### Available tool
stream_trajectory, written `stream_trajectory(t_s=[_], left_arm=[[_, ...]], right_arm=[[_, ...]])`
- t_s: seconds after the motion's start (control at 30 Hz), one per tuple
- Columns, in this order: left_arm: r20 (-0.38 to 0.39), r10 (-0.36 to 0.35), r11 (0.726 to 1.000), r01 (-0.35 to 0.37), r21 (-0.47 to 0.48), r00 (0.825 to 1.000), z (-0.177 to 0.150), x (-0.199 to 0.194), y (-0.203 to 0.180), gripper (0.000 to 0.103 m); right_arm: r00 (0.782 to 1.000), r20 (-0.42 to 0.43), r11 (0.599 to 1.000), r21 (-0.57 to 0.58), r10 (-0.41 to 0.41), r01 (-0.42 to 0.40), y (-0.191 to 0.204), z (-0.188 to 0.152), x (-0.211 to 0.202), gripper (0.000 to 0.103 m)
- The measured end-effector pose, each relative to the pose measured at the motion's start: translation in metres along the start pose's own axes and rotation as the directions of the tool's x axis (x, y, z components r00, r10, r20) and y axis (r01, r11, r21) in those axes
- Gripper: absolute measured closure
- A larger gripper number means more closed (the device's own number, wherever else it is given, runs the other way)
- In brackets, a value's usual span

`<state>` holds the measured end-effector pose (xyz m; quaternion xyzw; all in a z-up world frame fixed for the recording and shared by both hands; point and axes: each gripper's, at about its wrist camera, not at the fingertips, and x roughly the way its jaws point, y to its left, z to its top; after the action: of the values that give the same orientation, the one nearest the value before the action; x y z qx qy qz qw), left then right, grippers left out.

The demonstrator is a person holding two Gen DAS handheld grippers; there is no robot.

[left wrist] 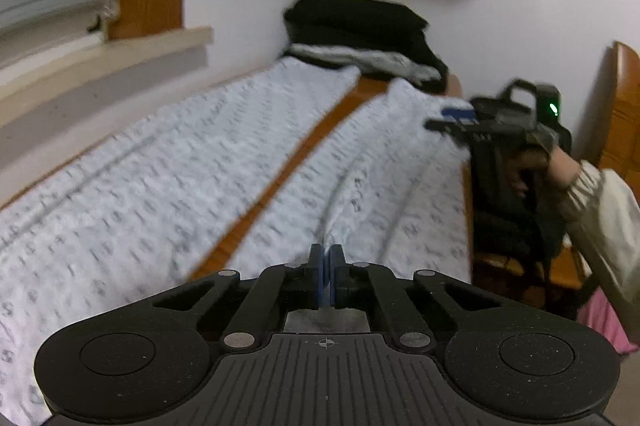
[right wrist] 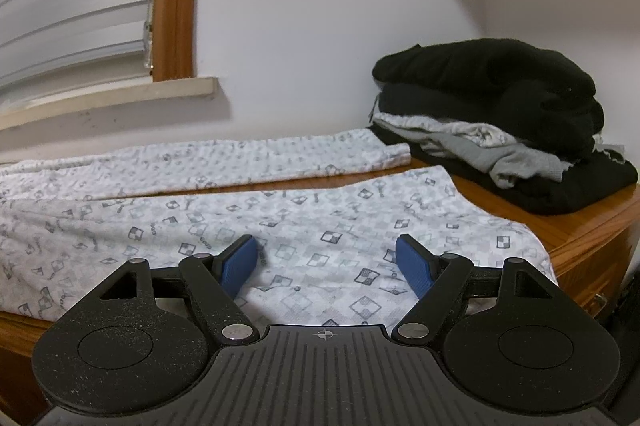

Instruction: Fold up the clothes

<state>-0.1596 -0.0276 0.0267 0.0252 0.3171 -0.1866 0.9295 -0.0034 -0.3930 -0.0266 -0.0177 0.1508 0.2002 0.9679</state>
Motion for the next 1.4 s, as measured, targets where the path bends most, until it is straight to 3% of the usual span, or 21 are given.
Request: stream_trajectory(t_s=[0.27, 0.3, 0.57, 0.63, 0.7, 0.8, 0.97, 1.13, 1.23, 1.4], left_arm=[[-0.020, 0.008, 1.000, -0.008, 0.006, 1.000, -0.008, 0.003, -0.007, 0.098], [-0.018, 0.010, 1.000, -0.010, 0.003, 1.000, -0.008, 0.003, -0.006, 0.093], [-0.012, -0.011, 1.000, 0.011, -0.028, 1.000, 0.005, 0.014, 0.004, 0.088], [-0.017, -0.015, 0.999, 0.015, -0.038, 1.000, 0.007, 0.019, 0.006, 0.088], [0.003, 0.002, 0.999, -0.002, -0.046, 1.000, 0.006, 0.020, 0.008, 0.100], [0.059, 0.038, 0.997, -0.034, -0.069, 0.998, 0.007, 0.014, 0.012, 0.100], [0.091, 0.011, 0.998, -0.005, -0.068, 0.996, 0.009, 0.008, 0.015, 0.100], [0.066, 0.010, 0.997, -0.004, -0.083, 0.998, 0.005, 0.018, 0.019, 0.100], [0.069, 0.007, 0.996, 0.000, -0.089, 0.998, 0.005, 0.018, 0.020, 0.100], [0.068, 0.009, 0.996, -0.003, -0.087, 0.998, 0.005, 0.018, 0.020, 0.100]], right_arm=[[1.000, 0.001, 1.000, -0.002, -0.005, 0.005, 0.000, 0.000, 0.000, 0.028], [1.000, 0.001, 1.000, -0.003, -0.007, 0.007, 0.000, 0.000, 0.000, 0.028], [1.000, 0.005, 1.000, -0.004, -0.009, 0.009, 0.001, -0.001, 0.000, 0.028], [1.000, 0.006, 1.000, -0.006, -0.007, 0.007, 0.001, -0.001, 0.000, 0.027], [1.000, 0.001, 1.000, -0.013, 0.006, -0.006, -0.001, 0.000, 0.000, 0.027], [0.999, -0.040, 0.999, -0.009, 0.035, -0.036, -0.009, 0.009, 0.000, 0.027], [1.000, -0.006, 0.992, 0.124, 0.019, -0.018, -0.056, 0.034, -0.010, 0.047], [0.993, -0.114, 0.990, 0.141, -0.012, 0.029, -0.096, 0.064, 0.023, 0.055], [0.977, -0.213, 0.992, 0.128, 0.027, 0.000, -0.106, 0.074, 0.051, 0.055], [0.957, -0.283, 0.990, 0.136, 0.065, -0.027, -0.113, 0.076, 0.082, 0.055]])
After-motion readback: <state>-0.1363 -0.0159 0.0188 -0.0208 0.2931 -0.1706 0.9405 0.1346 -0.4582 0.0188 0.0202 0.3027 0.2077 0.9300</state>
